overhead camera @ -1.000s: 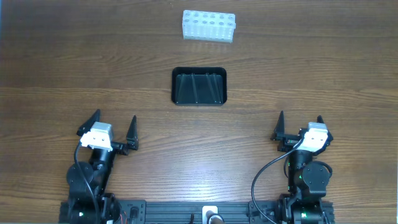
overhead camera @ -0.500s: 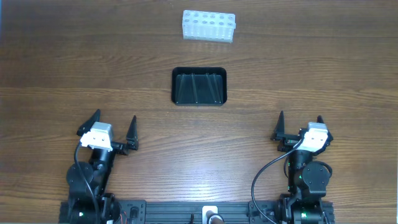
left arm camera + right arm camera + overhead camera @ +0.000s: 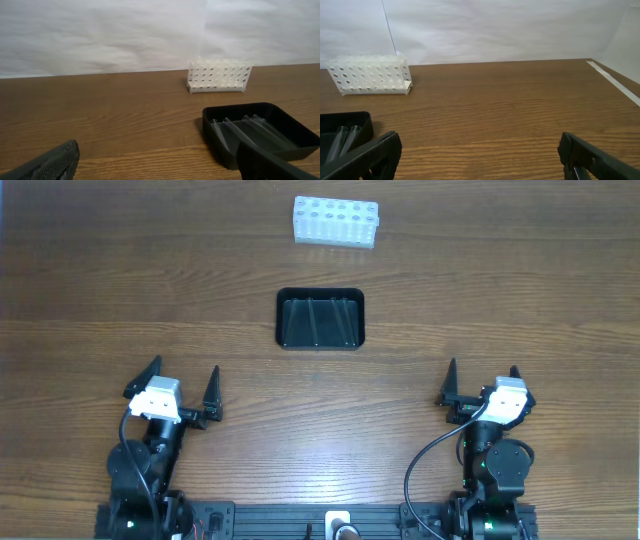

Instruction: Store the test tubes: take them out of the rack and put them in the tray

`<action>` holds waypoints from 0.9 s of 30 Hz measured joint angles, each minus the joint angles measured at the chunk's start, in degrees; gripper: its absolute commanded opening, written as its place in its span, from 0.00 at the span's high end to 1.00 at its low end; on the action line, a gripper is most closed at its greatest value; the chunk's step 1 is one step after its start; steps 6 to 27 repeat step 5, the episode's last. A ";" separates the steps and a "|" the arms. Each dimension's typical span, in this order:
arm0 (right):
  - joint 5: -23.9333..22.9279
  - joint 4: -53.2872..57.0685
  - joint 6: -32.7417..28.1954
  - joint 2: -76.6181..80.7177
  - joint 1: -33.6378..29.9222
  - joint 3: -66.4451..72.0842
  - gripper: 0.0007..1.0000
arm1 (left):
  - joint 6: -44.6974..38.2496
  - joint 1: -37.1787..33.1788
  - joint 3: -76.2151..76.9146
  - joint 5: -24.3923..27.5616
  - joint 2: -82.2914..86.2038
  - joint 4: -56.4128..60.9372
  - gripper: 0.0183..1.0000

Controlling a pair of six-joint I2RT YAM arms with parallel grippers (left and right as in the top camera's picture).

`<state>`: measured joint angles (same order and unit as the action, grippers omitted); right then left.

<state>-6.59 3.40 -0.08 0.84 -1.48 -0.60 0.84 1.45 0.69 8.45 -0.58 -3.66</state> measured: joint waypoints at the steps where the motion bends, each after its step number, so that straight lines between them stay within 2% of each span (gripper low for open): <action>1: 0.00 -0.02 0.00 0.00 0.00 0.00 0.01 | 0.00 0.00 0.00 0.00 0.00 0.00 0.00; 27: 0.00 0.00 0.04 0.00 0.00 0.00 0.01 | 0.00 0.00 0.00 0.00 0.00 0.00 0.00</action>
